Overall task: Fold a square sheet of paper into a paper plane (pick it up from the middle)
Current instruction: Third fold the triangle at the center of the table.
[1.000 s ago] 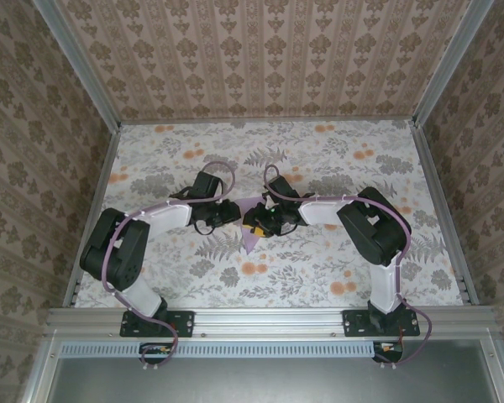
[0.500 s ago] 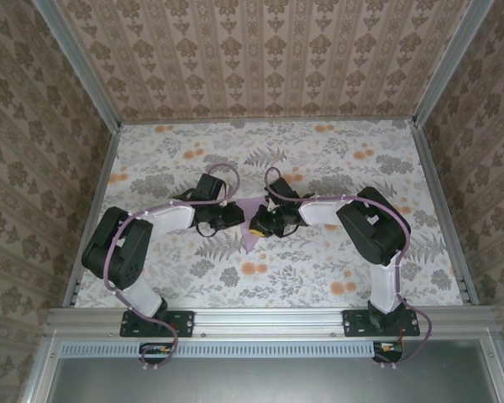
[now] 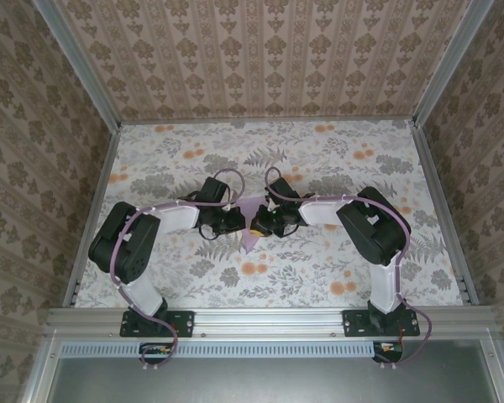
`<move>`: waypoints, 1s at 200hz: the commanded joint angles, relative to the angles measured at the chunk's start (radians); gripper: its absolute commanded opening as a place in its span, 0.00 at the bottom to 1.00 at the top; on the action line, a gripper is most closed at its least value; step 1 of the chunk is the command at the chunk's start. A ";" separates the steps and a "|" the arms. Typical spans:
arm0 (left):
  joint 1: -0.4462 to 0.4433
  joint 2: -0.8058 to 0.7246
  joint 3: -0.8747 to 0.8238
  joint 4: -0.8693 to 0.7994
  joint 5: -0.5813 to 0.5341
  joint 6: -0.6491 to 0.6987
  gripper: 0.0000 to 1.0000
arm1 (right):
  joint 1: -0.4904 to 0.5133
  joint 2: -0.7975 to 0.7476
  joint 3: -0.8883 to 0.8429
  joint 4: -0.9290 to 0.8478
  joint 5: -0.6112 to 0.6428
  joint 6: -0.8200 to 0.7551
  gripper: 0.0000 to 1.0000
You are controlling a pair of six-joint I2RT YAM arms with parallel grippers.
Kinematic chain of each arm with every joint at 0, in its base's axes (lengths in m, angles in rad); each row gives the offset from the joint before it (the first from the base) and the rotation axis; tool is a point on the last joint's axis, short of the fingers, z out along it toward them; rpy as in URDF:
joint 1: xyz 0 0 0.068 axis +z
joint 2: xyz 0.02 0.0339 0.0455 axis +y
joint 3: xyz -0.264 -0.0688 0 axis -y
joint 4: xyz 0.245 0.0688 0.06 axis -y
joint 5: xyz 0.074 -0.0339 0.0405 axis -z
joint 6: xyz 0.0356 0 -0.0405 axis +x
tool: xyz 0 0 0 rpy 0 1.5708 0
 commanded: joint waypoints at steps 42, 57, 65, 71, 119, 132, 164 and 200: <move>-0.010 -0.075 0.000 -0.032 -0.067 0.044 0.14 | 0.001 0.030 -0.017 -0.055 0.027 -0.001 0.03; -0.014 -0.098 -0.004 -0.028 -0.068 0.044 0.15 | 0.001 0.029 -0.017 -0.055 0.026 -0.001 0.03; -0.019 -0.101 -0.005 -0.027 -0.068 0.044 0.13 | 0.001 0.030 -0.019 -0.055 0.027 -0.001 0.03; -0.024 -0.100 -0.005 -0.028 -0.067 0.042 0.12 | 0.001 0.030 -0.018 -0.054 0.026 -0.001 0.03; -0.057 -0.040 -0.002 -0.034 -0.082 0.019 0.00 | 0.001 0.029 -0.021 -0.053 0.027 0.002 0.01; -0.057 -0.024 0.001 -0.041 -0.099 0.010 0.00 | 0.001 0.029 -0.022 -0.052 0.026 0.003 0.01; -0.057 -0.003 0.005 -0.047 -0.119 0.002 0.00 | 0.001 0.025 -0.025 -0.040 0.022 0.007 0.00; -0.057 0.026 0.013 -0.074 -0.146 0.000 0.00 | 0.000 0.015 -0.041 0.026 -0.012 0.014 0.00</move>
